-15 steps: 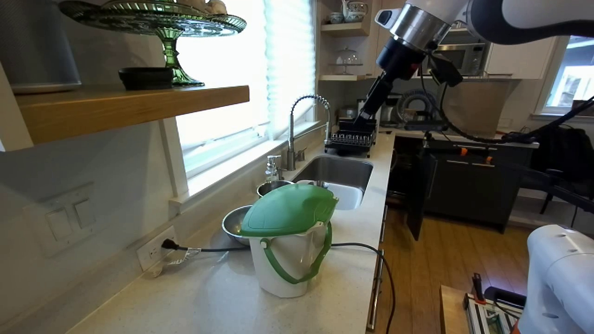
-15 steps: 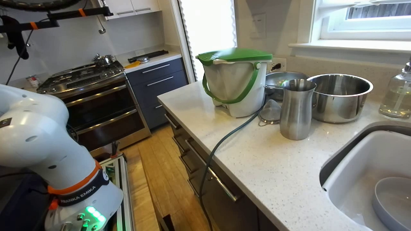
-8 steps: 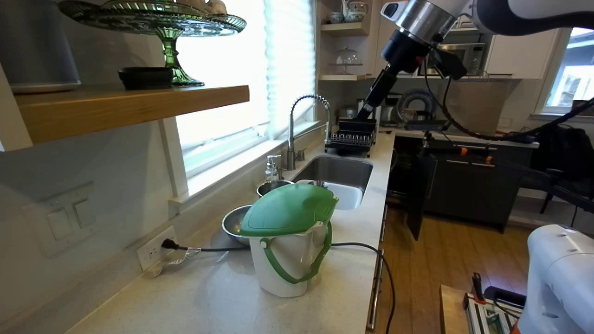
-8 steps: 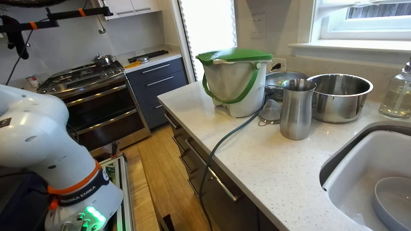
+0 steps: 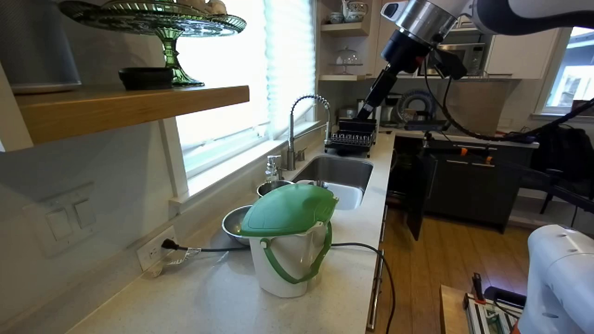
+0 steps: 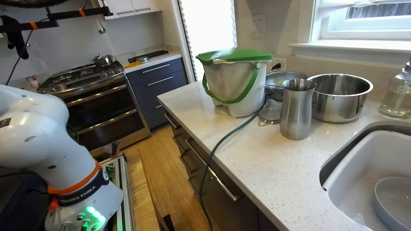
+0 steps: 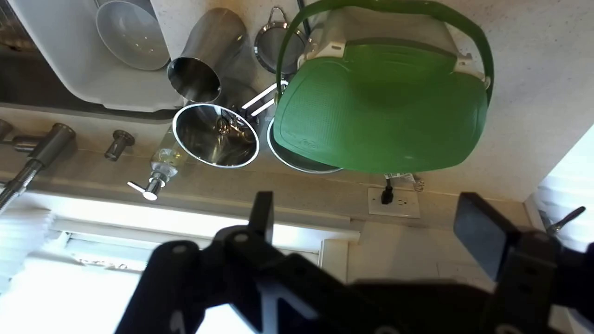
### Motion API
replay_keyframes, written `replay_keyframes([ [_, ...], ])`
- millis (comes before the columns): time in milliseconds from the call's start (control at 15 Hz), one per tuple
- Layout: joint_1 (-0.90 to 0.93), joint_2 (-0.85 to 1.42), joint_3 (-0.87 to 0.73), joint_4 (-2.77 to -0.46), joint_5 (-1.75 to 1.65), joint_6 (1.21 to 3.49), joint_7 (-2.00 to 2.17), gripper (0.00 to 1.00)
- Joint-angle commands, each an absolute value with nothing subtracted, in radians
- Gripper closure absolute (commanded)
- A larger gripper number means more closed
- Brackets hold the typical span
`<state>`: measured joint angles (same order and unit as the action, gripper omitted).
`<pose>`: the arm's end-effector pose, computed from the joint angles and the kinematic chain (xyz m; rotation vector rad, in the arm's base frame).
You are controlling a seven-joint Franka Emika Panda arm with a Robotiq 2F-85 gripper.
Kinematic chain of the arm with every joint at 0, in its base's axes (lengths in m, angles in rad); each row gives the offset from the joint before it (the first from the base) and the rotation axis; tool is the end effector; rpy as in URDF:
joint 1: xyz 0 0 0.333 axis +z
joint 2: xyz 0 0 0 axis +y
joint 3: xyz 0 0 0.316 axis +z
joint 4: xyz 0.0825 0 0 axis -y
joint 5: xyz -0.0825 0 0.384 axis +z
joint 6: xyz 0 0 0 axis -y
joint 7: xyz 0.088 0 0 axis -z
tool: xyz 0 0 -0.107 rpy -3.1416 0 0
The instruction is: Move the bin to the right
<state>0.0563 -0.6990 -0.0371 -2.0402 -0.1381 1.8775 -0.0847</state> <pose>0.3457 -0.0107 0.7489 2.9011 0.1620 0.7920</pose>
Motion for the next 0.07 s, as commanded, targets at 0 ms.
replay_keyframes([
  [0, 0.041, -0.696, -0.028, -2.036, -0.128, 1.876, -0.092, 0.00],
])
